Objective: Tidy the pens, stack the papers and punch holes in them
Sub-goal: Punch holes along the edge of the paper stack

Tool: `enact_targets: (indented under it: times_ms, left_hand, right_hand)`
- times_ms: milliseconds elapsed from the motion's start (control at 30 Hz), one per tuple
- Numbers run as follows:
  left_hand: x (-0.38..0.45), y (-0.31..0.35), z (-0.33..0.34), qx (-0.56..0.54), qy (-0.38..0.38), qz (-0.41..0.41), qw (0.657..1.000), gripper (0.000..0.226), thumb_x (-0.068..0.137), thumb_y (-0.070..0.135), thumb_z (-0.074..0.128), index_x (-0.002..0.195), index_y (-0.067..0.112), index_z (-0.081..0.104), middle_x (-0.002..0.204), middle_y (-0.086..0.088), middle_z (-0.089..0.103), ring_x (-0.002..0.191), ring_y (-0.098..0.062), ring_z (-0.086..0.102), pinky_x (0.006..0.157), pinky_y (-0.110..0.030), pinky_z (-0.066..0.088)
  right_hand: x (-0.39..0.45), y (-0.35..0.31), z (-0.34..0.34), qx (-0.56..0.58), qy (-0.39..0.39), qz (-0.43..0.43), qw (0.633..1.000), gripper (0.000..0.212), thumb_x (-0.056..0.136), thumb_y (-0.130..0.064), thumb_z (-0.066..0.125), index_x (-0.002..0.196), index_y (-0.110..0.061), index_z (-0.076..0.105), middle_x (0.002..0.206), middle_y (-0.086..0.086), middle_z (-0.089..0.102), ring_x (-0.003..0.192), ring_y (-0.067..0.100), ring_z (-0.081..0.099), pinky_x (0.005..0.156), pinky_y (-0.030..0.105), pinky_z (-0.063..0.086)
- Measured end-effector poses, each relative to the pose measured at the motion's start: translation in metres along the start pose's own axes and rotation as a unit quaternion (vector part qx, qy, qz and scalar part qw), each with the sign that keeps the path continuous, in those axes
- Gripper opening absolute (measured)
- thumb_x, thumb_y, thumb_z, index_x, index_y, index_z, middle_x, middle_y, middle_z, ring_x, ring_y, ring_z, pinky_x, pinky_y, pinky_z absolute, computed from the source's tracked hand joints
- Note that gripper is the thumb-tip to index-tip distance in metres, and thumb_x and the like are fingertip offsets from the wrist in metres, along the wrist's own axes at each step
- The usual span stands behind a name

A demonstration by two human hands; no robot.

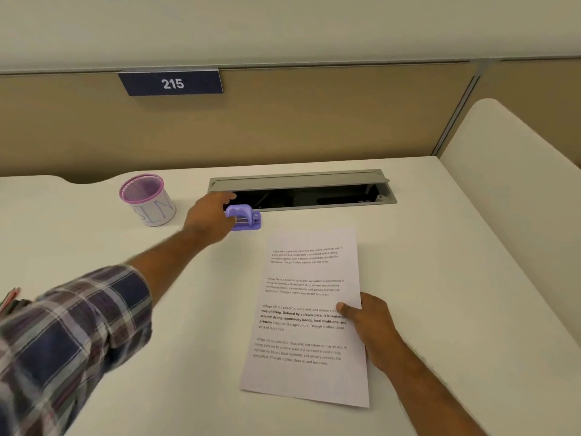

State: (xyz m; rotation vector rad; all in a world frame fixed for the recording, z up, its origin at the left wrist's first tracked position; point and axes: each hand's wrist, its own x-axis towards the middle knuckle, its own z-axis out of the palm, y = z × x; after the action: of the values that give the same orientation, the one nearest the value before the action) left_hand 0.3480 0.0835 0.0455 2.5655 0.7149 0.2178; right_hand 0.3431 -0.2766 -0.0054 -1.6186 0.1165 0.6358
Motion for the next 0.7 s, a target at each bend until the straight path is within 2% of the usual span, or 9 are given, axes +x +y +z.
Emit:
enact_targets:
  times_ms: [67,133,167,233,300,367,567,700]
  left_hand:
    - [0.013,0.003,0.006,0.049,-0.032,0.021,0.998,0.069,0.083,0.019,0.071,0.145,0.022,0.042,0.144,-0.007,0.052,0.123,-0.032,0.054,0.1,-0.043,0.048]
    - [0.022,0.005,0.013,0.1,-0.07,0.031,0.992,0.074,0.084,0.026,0.072,0.149,0.023,0.036,0.148,-0.007,0.048,0.126,-0.033,0.051,0.1,-0.043,0.046]
    - [0.026,0.005,0.015,0.117,-0.084,0.031,0.989,0.073,0.085,0.027,0.072,0.148,0.021,0.037,0.148,-0.007,0.047,0.127,-0.033,0.05,0.1,-0.043,0.045]
    - [0.031,0.003,0.019,0.127,-0.092,0.032,0.987,0.057,0.085,0.023,0.07,0.139,0.019,0.051,0.139,-0.009,0.052,0.122,-0.033,0.052,0.097,-0.042,0.047]
    - [0.032,0.002,0.021,0.118,-0.095,0.033,0.988,0.036,0.084,0.017,0.067,0.12,0.017,0.065,0.124,-0.01,0.06,0.111,-0.032,0.057,0.09,-0.041,0.05]
    - [0.029,0.004,0.022,0.084,-0.112,0.019,0.99,0.025,0.087,0.014,0.065,0.112,0.011,0.068,0.113,-0.013,0.067,0.101,-0.033,0.062,0.085,-0.041,0.053]
    - [-0.001,0.01,0.011,0.085,-0.112,-0.018,0.99,0.024,0.089,0.027,0.069,0.101,0.006,0.068,0.098,-0.013,0.067,0.082,-0.026,0.06,0.065,-0.032,0.045]
    - [-0.044,0.004,0.004,-0.038,-0.096,-0.09,0.991,0.02,0.088,0.026,0.071,0.089,0.006,0.067,0.088,-0.011,0.065,0.081,-0.028,0.061,0.066,-0.033,0.046]
  right_hand:
    - [0.001,0.0,-0.001,-0.003,-0.003,-0.002,1.0,0.018,0.086,-0.001,0.068,0.095,-0.015,0.074,0.093,0.002,0.078,0.083,0.022,0.075,0.07,0.033,0.061]
    - [0.003,0.002,-0.002,-0.008,-0.007,-0.001,1.0,0.018,0.086,-0.002,0.068,0.094,-0.017,0.074,0.094,0.002,0.078,0.084,0.022,0.075,0.075,0.037,0.061]
    - [0.004,0.003,-0.002,-0.01,-0.008,-0.001,1.0,0.018,0.086,-0.002,0.068,0.094,-0.018,0.074,0.094,0.002,0.078,0.084,0.023,0.075,0.077,0.038,0.061]
    - [0.005,0.004,-0.002,-0.015,-0.007,-0.005,1.0,0.019,0.086,-0.003,0.069,0.092,-0.02,0.075,0.093,0.0,0.079,0.084,0.021,0.076,0.076,0.037,0.061]
    - [0.005,0.005,-0.002,-0.019,-0.005,-0.01,1.0,0.019,0.086,-0.003,0.069,0.09,-0.021,0.075,0.091,-0.001,0.079,0.083,0.02,0.076,0.075,0.036,0.061]
    - [0.007,0.005,-0.002,-0.024,-0.003,-0.01,1.0,0.019,0.085,-0.003,0.07,0.088,-0.022,0.075,0.091,-0.002,0.079,0.083,0.02,0.075,0.076,0.036,0.061]
    - [0.006,0.003,-0.001,-0.027,-0.001,-0.013,1.0,0.019,0.085,-0.002,0.069,0.087,-0.02,0.074,0.089,-0.001,0.079,0.081,0.021,0.076,0.074,0.036,0.061]
    - [0.0,0.002,-0.002,-0.022,-0.004,-0.013,1.0,0.019,0.086,-0.002,0.068,0.09,-0.019,0.074,0.087,-0.003,0.079,0.077,0.018,0.076,0.064,0.028,0.06]
